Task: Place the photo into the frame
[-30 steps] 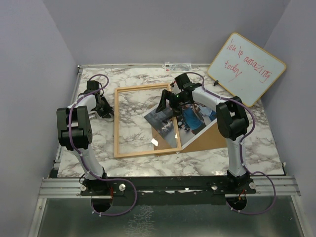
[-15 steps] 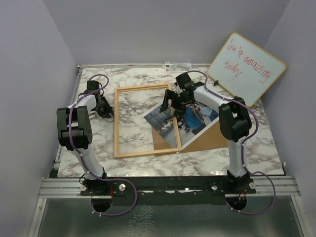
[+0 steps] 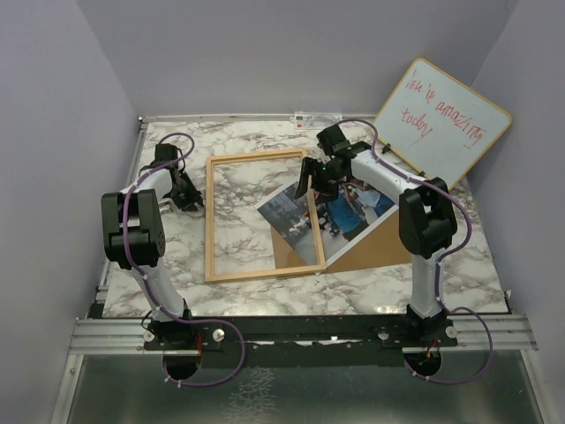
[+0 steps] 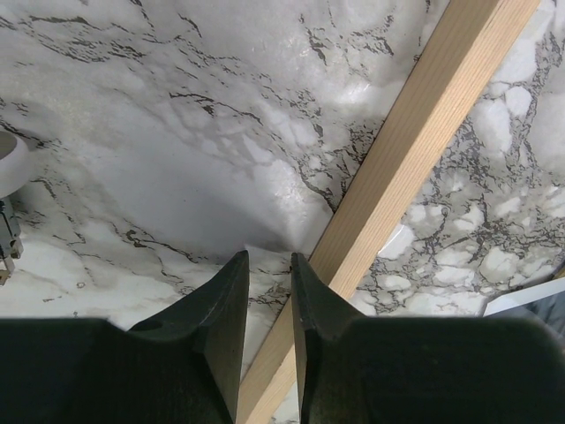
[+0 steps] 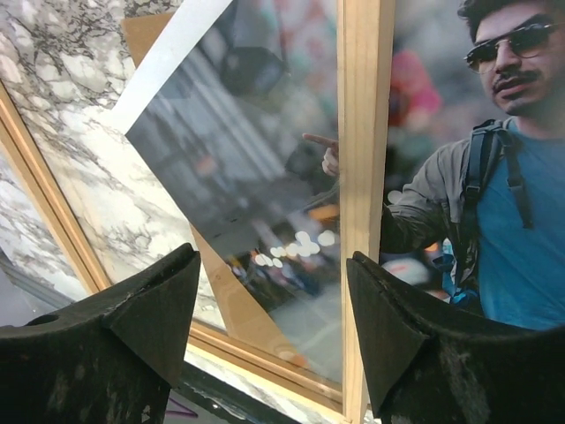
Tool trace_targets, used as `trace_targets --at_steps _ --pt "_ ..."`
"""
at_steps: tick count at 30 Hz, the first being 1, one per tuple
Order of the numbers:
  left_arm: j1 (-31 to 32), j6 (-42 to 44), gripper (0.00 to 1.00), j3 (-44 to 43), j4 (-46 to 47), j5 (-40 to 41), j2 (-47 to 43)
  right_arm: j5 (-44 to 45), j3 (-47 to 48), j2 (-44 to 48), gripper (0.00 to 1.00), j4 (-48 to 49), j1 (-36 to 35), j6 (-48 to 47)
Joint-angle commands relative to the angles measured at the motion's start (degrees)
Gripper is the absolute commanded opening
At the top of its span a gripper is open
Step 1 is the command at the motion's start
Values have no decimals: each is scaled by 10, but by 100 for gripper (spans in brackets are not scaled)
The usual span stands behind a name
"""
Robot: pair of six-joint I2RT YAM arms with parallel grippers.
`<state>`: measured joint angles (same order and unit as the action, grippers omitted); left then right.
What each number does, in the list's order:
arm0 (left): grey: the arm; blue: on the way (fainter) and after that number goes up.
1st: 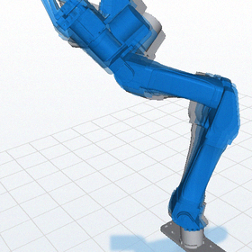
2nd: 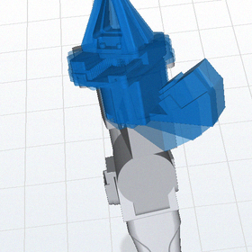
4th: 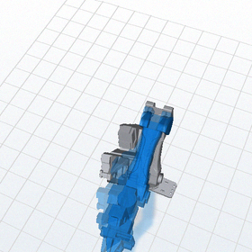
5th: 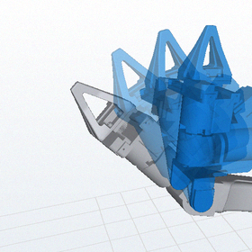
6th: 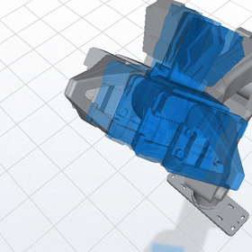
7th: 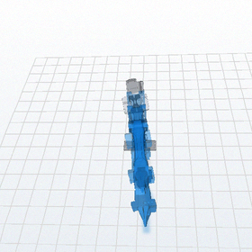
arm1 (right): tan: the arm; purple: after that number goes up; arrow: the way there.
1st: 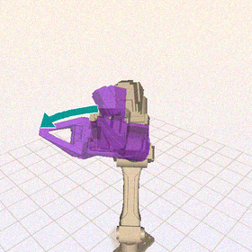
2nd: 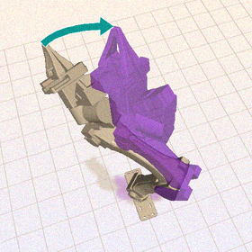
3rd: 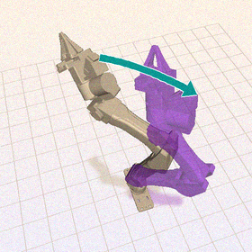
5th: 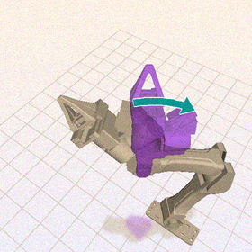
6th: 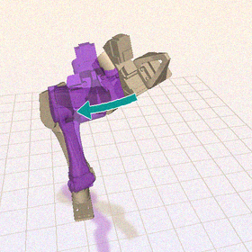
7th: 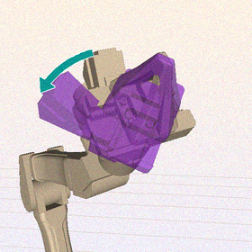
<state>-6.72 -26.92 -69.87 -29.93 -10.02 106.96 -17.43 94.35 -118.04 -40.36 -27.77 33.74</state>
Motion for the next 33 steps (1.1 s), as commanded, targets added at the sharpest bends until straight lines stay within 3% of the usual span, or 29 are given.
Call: trace_targets --at_steps 1,5,9,17,23,33 --pt "0 5 28 -15 -14 16 9 29 8 25 68 -17 0 -17" --pt "0 5 28 -16 -14 16 8 31 3 20 52 -7 1 -22" --pt "0 5 29 -16 -16 15 7 27 1 8 46 -7 1 -26" --pt "0 5 29 -14 -15 5 11 12 -8 -13 47 9 1 -27" --pt "0 5 29 -12 -15 0 11 17 -7 -30 56 15 0 -28" --pt "0 4 29 -10 -16 -10 13 -5 -6 -52 57 26 1 -30"
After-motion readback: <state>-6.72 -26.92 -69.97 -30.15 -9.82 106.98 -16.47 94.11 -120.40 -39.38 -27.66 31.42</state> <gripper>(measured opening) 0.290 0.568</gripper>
